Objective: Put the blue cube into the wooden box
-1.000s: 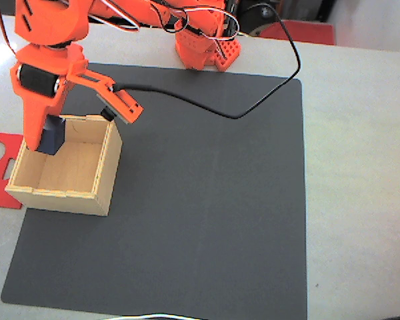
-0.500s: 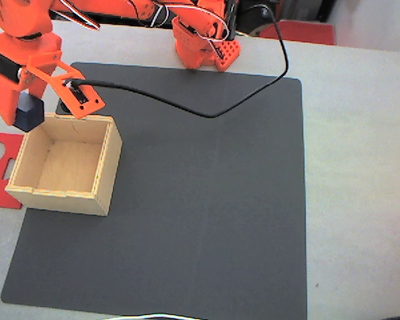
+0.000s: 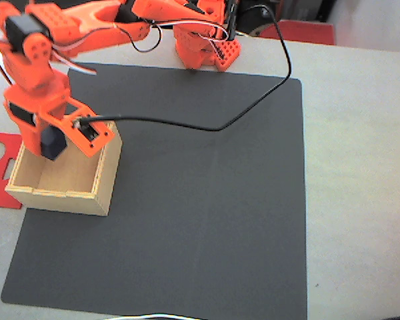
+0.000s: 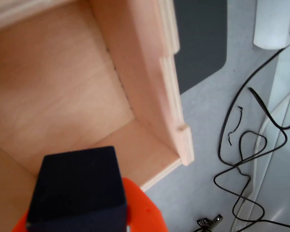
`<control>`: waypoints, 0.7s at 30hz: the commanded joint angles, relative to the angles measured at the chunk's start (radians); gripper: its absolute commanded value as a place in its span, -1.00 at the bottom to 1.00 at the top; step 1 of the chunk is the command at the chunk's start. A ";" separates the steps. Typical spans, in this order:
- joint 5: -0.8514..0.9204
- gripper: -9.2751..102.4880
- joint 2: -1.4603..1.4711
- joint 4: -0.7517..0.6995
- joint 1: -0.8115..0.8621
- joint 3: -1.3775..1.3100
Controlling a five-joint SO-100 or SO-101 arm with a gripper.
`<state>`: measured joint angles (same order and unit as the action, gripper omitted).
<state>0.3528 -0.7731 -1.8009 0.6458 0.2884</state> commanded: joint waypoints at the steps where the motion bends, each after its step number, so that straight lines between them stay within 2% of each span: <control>1: -0.008 -0.83 0.003 0.011 -0.018 -0.011; 17: -0.029 -0.83 0.141 0.012 -0.032 -0.011; 21: -0.021 -0.69 0.161 0.012 -0.029 -0.011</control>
<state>0.3283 -0.5998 -1.7948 0.6121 0.2884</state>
